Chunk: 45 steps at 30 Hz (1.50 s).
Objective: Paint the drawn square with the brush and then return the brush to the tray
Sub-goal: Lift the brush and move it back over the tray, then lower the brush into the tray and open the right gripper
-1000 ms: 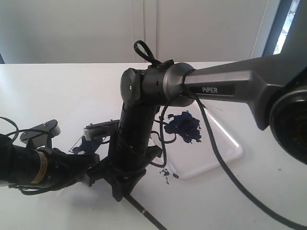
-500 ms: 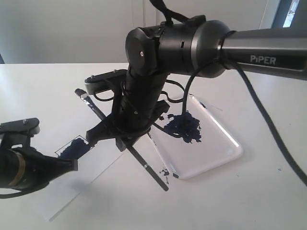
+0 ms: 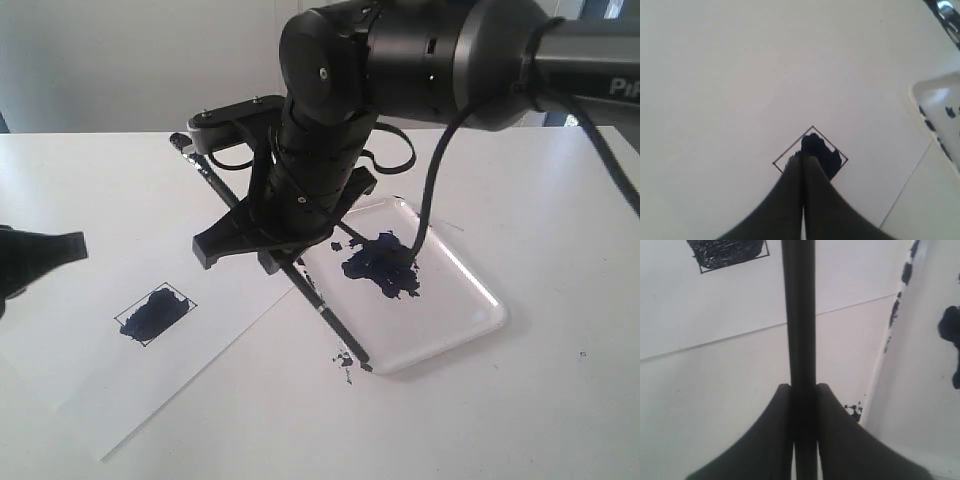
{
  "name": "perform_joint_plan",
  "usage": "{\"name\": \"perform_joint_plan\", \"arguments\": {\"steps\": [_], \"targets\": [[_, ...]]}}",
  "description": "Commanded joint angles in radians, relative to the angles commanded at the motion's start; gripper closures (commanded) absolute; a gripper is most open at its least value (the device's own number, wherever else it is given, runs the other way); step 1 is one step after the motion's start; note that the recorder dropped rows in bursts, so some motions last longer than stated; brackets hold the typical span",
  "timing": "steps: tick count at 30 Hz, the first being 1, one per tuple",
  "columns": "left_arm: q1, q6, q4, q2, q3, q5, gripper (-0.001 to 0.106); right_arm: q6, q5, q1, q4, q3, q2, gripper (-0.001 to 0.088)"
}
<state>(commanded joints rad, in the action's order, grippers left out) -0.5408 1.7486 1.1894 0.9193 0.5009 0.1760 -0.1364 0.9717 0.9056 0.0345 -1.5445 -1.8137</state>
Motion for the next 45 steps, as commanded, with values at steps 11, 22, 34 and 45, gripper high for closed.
{"name": "perform_joint_plan", "arguments": {"steps": [11,22,34,45], "targets": [[0.0,-0.008,0.0,-0.248,-0.015,0.001,0.105,-0.142,-0.105,0.0,0.172,0.198,0.184,0.0868],[0.0,0.007,-0.022,-0.353,-0.154,-0.075,0.105,-0.302,-0.425,0.0,0.242,0.58,0.442,0.0868],[0.0,-0.001,-0.02,-0.433,-0.226,-0.145,0.105,-0.783,-0.583,0.0,0.523,0.922,0.503,0.0868],[0.0,0.003,0.069,-0.473,-0.248,-0.239,0.105,-1.081,-0.679,0.0,0.732,1.028,0.335,0.0868]]}}
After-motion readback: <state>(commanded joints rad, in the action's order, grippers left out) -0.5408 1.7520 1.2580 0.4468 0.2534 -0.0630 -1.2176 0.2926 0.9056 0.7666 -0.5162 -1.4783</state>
